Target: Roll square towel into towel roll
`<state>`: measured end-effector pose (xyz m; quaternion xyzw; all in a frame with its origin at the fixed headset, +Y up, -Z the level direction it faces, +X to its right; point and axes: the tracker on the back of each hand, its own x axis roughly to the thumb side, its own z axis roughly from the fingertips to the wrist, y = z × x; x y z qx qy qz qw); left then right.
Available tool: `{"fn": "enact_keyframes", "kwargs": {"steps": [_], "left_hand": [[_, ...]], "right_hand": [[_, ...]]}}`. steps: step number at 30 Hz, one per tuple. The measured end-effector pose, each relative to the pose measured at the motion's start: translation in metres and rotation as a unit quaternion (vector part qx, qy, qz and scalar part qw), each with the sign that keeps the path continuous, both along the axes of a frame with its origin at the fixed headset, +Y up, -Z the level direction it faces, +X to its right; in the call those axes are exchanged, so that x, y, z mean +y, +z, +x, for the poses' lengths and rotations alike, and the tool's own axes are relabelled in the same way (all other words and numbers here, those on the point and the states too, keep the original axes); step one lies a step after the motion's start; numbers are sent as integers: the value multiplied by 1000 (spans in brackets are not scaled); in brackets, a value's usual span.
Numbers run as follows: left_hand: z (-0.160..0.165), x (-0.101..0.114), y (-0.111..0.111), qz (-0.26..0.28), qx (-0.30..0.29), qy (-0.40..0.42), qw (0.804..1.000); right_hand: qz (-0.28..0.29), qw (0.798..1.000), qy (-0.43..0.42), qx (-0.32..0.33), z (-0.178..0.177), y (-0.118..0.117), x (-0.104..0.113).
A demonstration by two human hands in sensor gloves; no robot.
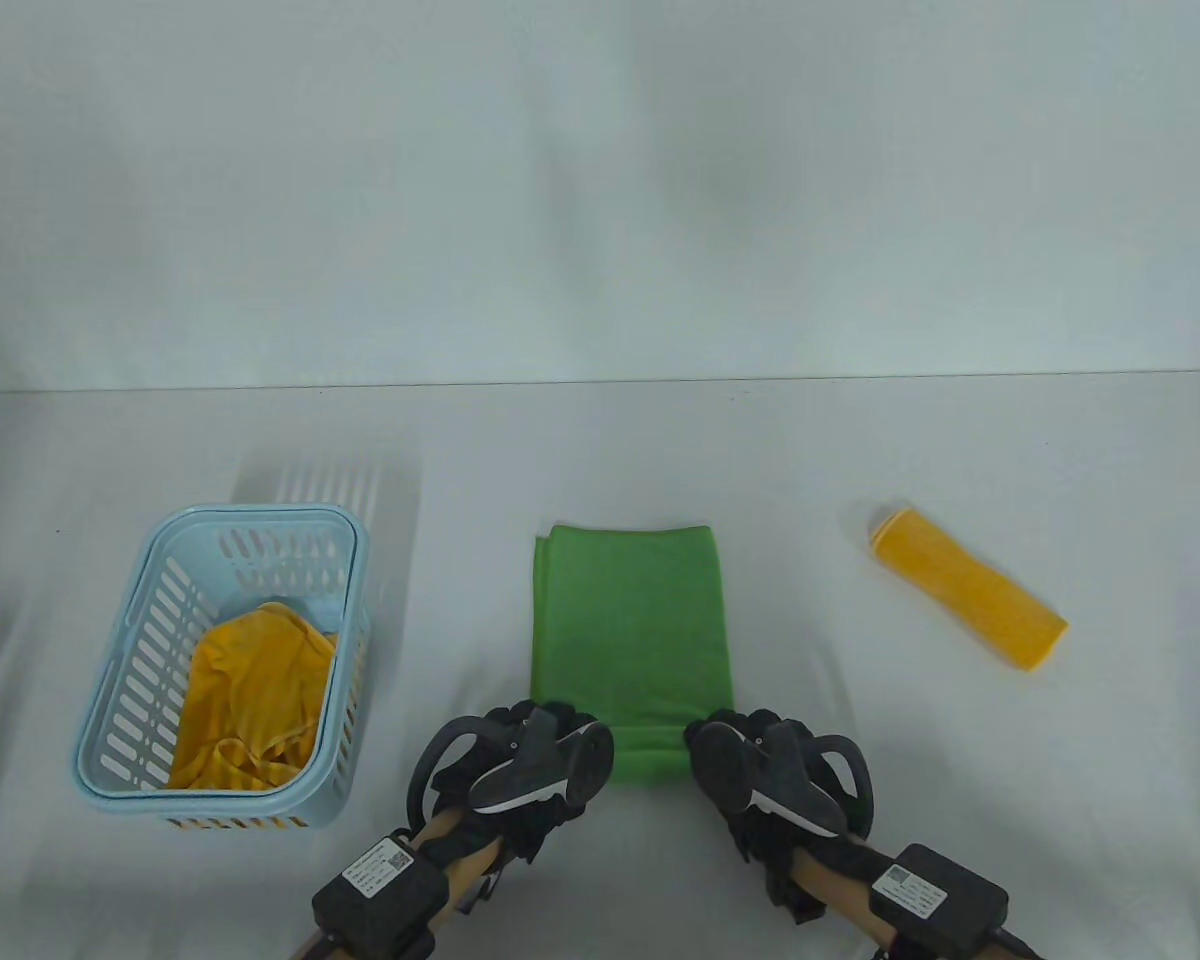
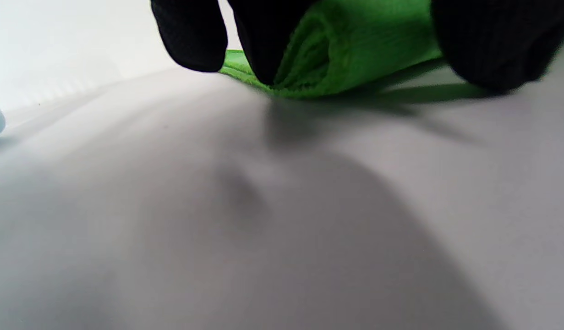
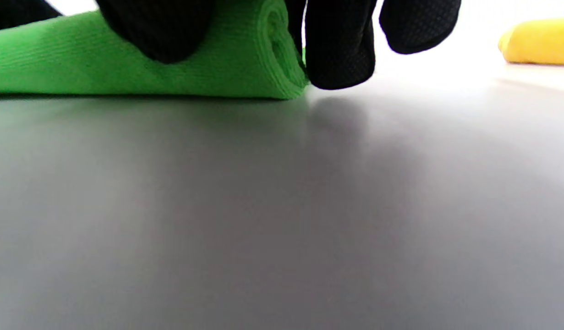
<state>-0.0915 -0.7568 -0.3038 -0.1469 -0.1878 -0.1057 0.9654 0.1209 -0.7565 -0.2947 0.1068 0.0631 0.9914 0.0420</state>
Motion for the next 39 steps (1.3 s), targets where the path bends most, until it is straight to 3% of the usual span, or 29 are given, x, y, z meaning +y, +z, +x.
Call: {"fn": "enact_keyframes", "kwargs": {"steps": [10,16,20,28,39], "left_hand": [[-3,12,-3,2,12,50,999],[-18,18,-8,-107,53,151,981],[-30,18,-12,-139,84,196,967],[-39,15,-24,-100,142,192,966],[-53,13,-29,-74,180,190,962]], "right_hand": [[-42,996,-71,-31,12,-9,5],[-78,987,-138,-36,22,-12,8],[-113,974,-190,-56,27,-14,6],[-120,952,-255,-121,40,-26,0],[-125,945,-265,-147,51,-28,1]]}}
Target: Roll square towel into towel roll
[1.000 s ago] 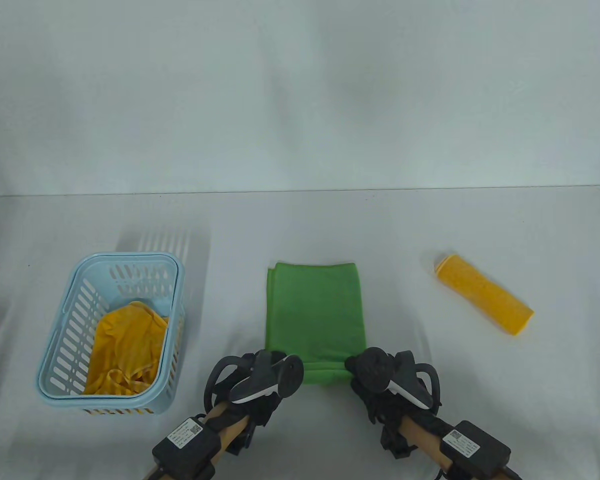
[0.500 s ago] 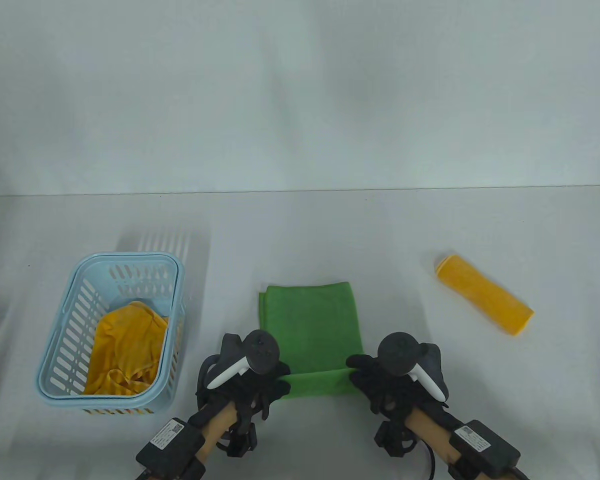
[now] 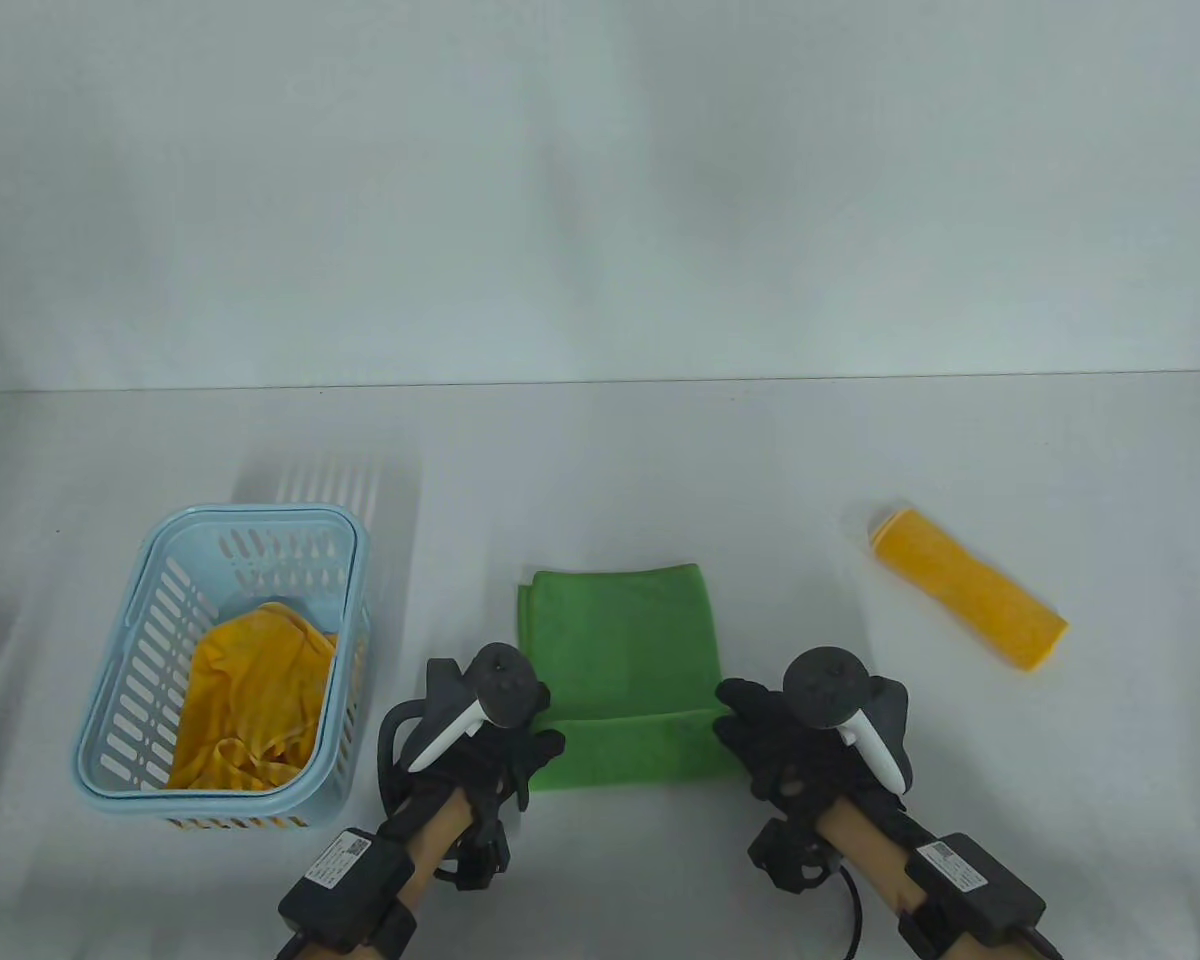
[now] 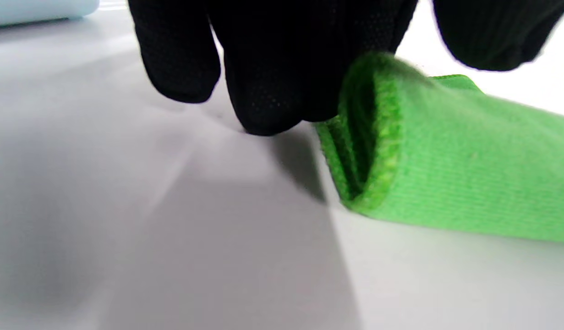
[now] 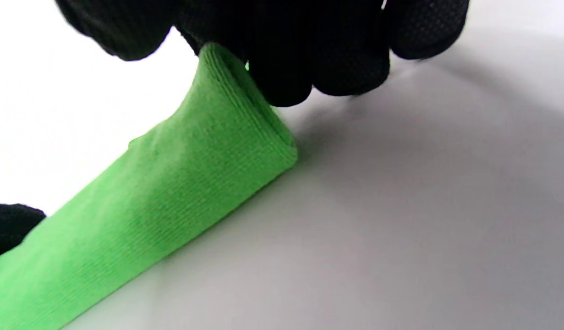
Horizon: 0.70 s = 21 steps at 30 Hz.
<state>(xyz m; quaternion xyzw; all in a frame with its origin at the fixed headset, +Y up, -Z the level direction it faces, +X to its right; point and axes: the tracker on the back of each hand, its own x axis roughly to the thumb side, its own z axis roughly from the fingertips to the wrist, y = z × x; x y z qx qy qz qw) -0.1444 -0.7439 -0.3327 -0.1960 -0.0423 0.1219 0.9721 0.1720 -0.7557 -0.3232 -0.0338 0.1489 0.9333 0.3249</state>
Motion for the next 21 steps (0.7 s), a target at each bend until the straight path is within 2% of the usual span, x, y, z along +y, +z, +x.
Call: {"fn": "enact_keyframes", "kwargs": {"steps": [7,10,14,17,21], "left_hand": [[-2,2,0,16,0,-17,1000],[1,8,3,41,-12,-34,999],[9,17,9,66,-34,-43,996],[19,22,16,87,-70,-57,992],[37,18,24,76,-163,-84,980]], "right_hand": [[2,1000,-1,-8,5,0,1],[15,1000,9,-2,4,2,6],[46,997,45,38,-8,8,17],[79,988,103,84,-22,16,24],[91,971,176,137,-39,22,23]]}}
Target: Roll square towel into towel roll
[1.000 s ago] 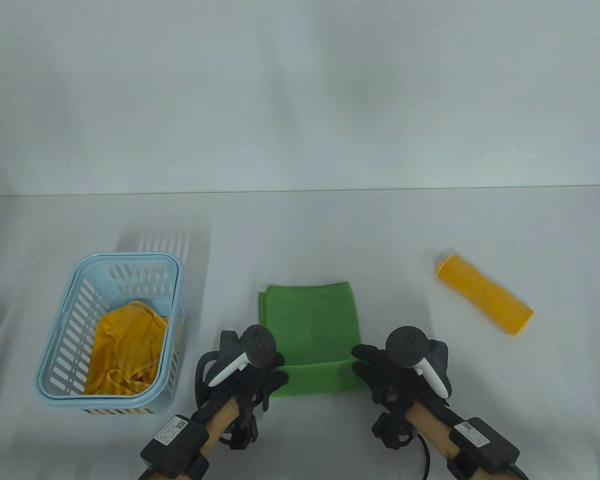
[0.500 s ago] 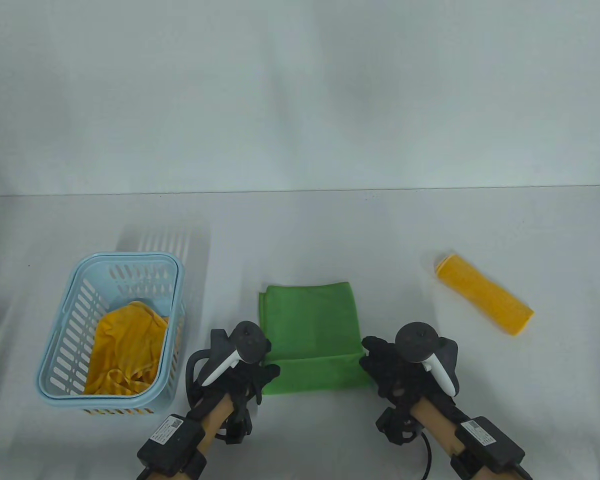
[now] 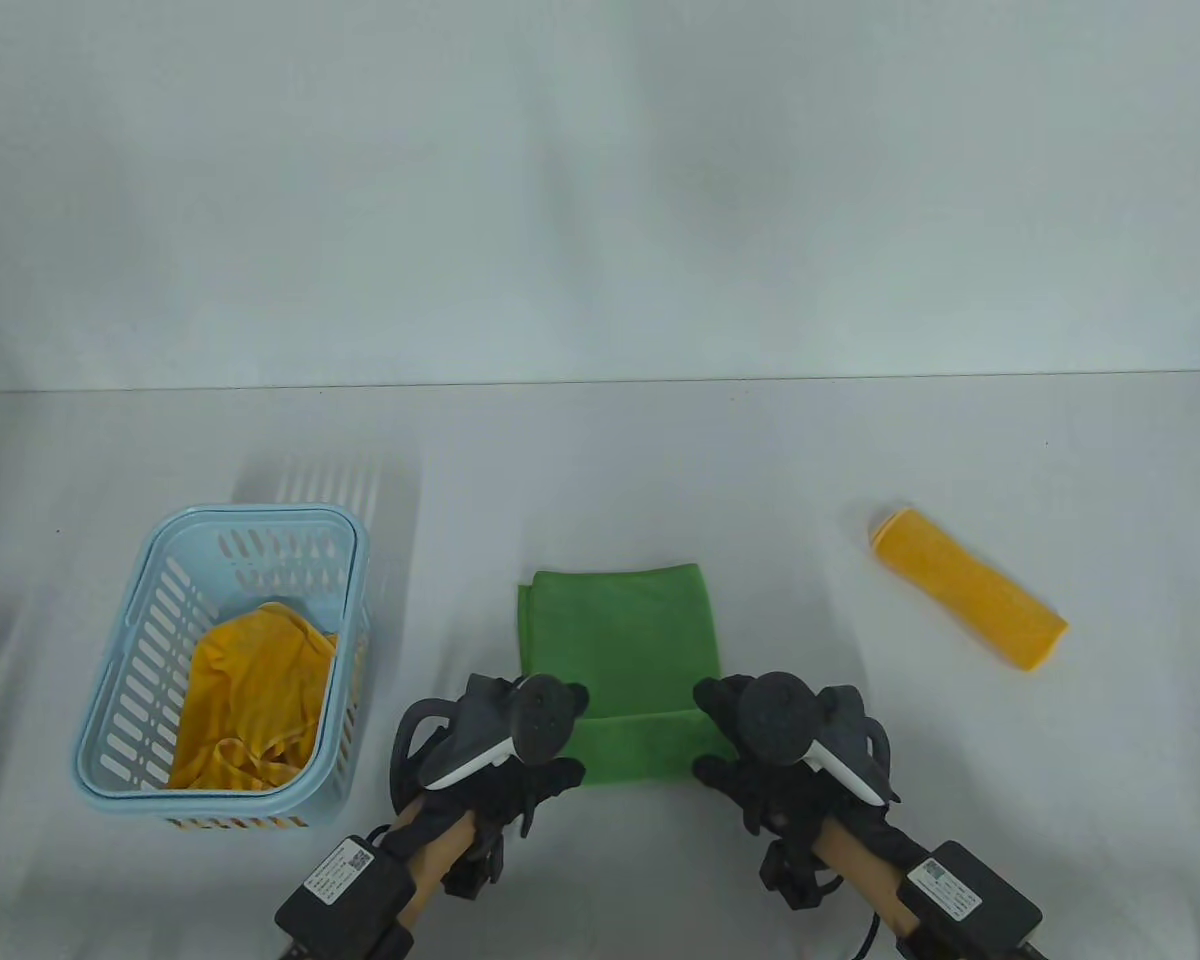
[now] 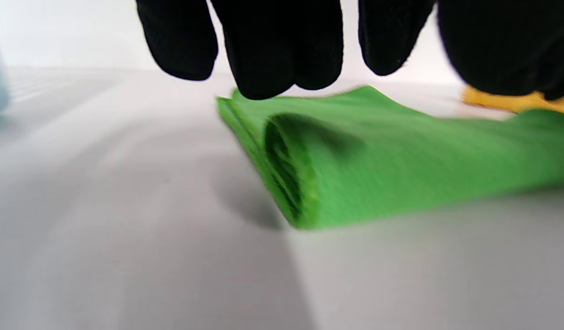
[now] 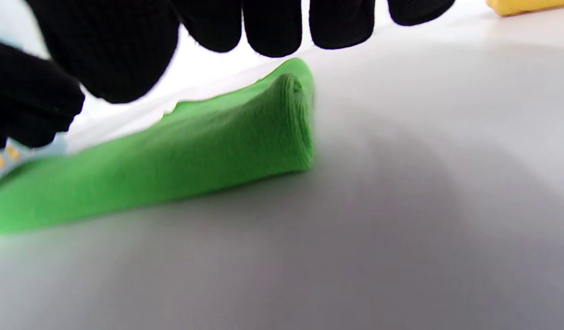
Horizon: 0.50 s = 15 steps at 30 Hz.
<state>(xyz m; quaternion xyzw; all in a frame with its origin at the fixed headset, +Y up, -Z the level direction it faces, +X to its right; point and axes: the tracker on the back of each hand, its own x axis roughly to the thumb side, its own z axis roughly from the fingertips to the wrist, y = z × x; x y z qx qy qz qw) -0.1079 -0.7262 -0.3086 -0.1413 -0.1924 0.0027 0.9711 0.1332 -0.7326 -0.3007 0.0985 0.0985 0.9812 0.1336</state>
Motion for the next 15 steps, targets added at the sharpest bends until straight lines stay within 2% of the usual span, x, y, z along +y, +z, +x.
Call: {"fn": "enact_keyframes", "kwargs": {"steps": [4,7,15], "left_hand": [[9,-11,2,16,-14,-66,998],[12,-19,4,16,-14,-83,996],[13,-34,0,1,-6,-112,994]], "right_hand": [[-6,998,60,30,-8,0,-11],[-4,995,89,35,-8,-1,-18],[-12,995,96,20,-7,-8,-30]]}}
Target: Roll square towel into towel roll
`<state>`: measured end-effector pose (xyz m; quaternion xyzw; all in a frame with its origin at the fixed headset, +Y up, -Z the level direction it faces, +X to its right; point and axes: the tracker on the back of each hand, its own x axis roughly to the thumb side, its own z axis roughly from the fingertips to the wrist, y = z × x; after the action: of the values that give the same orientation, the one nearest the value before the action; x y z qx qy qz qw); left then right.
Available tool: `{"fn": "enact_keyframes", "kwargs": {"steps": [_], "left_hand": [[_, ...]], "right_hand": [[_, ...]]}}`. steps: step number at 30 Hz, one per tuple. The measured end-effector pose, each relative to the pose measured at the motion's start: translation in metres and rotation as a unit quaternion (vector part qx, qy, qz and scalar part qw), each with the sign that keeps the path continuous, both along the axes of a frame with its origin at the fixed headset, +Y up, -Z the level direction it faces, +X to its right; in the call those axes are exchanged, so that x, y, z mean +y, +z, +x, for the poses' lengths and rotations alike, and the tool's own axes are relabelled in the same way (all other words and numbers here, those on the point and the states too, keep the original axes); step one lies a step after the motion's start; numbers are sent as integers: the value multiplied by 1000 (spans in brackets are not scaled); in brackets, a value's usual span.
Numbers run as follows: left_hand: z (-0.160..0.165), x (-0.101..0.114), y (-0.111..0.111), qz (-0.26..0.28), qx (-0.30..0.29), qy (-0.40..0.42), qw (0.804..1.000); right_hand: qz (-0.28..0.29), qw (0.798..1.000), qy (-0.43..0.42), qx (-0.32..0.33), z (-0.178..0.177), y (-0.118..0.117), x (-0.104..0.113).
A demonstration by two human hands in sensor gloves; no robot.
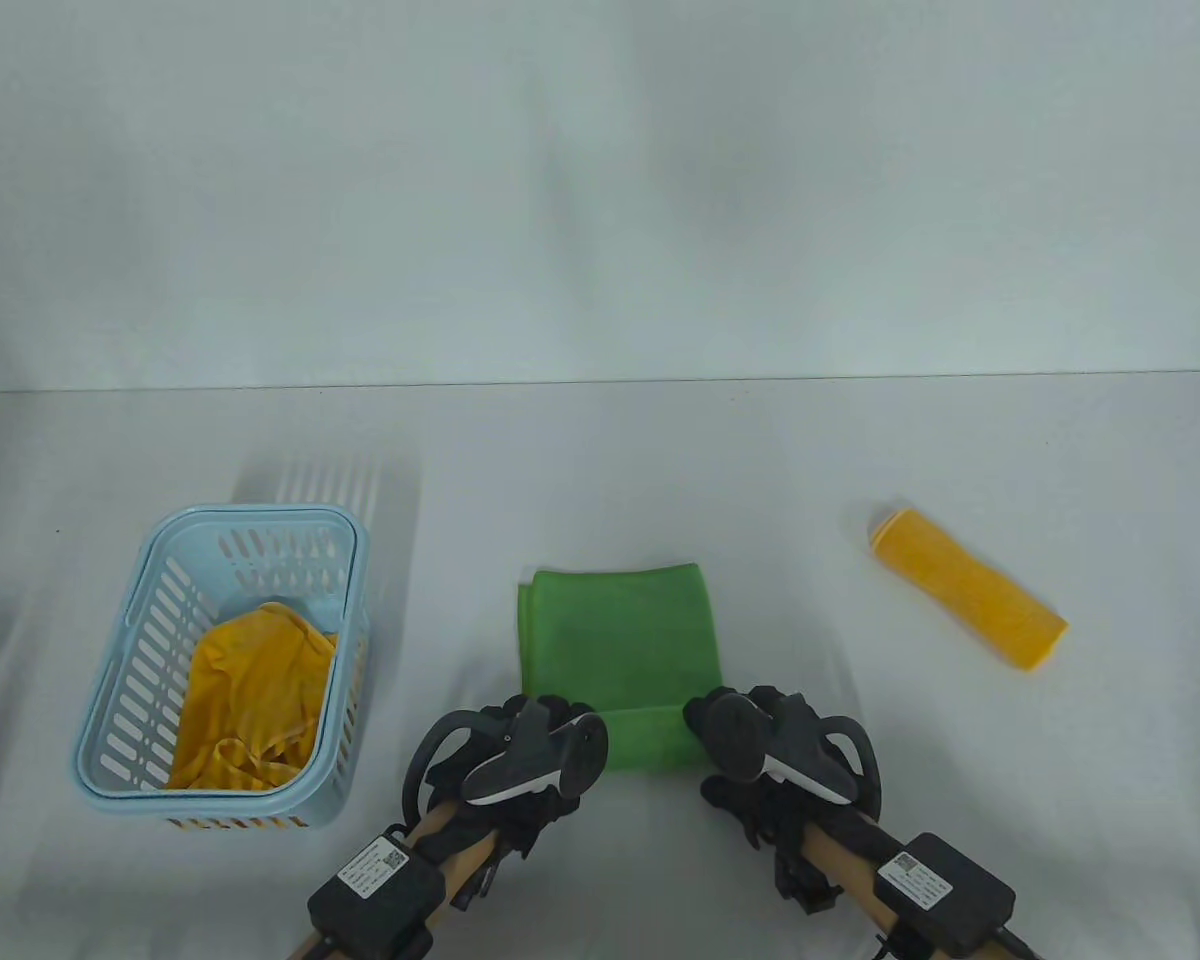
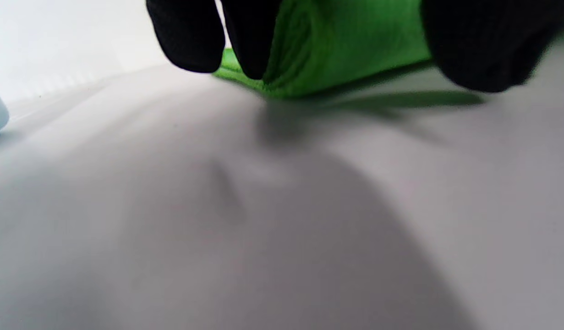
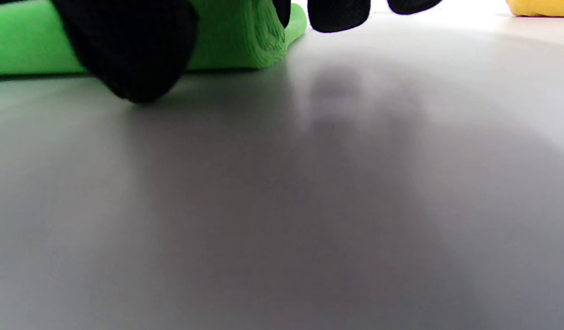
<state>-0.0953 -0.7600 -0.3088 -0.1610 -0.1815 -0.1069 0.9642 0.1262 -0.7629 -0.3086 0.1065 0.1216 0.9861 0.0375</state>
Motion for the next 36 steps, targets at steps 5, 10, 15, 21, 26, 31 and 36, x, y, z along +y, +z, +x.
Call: {"fn": "enact_keyframes", "kwargs": {"steps": [5,10,15,21,26,31,36], "left_hand": [[-4,-1,-2,-14,8,11,1000],[-7,7,-4,-16,17,34,999],[-18,13,-9,-54,45,100,992],[-38,19,-16,-105,110,208,966],[-46,20,-18,-118,142,221,958],[-46,17,-17,-106,151,201,962],[-49,17,-21,-75,166,196,964]], "right_hand": [[23,1000,-5,-8,2,0,2],[18,999,-34,-15,5,-2,9],[-23,994,-102,-40,13,-4,14],[-71,973,-197,-96,23,-6,13],[-79,963,-223,-125,28,-7,14],[-73,960,-221,-158,32,-8,10],[-69,951,-241,-179,41,-13,10]]}}
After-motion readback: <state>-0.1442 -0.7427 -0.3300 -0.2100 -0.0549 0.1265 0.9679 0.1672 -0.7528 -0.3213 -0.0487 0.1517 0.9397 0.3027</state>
